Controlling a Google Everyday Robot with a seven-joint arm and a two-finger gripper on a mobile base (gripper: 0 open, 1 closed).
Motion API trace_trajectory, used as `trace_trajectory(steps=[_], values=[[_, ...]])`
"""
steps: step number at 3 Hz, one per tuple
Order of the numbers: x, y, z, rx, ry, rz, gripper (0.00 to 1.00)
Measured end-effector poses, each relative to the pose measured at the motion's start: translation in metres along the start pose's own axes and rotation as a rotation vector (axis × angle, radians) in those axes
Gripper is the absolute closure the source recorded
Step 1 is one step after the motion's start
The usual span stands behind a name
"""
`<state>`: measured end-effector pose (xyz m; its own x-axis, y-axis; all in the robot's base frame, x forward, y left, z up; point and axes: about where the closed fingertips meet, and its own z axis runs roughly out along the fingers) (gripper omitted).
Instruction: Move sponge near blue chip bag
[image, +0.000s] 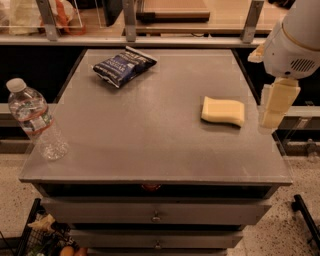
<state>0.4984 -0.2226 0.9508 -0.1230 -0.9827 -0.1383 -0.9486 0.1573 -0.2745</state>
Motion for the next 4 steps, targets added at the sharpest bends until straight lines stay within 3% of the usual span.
trace_trajectory(steps=[1,2,3,4], values=[[0.012,-0.025,0.042,-0.047,0.005,-0.014,0.00],[0.011,-0.026,0.041,-0.041,0.002,-0.017,0.00],[0.014,-0.048,0.059,-0.053,-0.024,-0.015,0.00],[0.010,-0.073,0.085,-0.091,-0.091,-0.009,0.00]])
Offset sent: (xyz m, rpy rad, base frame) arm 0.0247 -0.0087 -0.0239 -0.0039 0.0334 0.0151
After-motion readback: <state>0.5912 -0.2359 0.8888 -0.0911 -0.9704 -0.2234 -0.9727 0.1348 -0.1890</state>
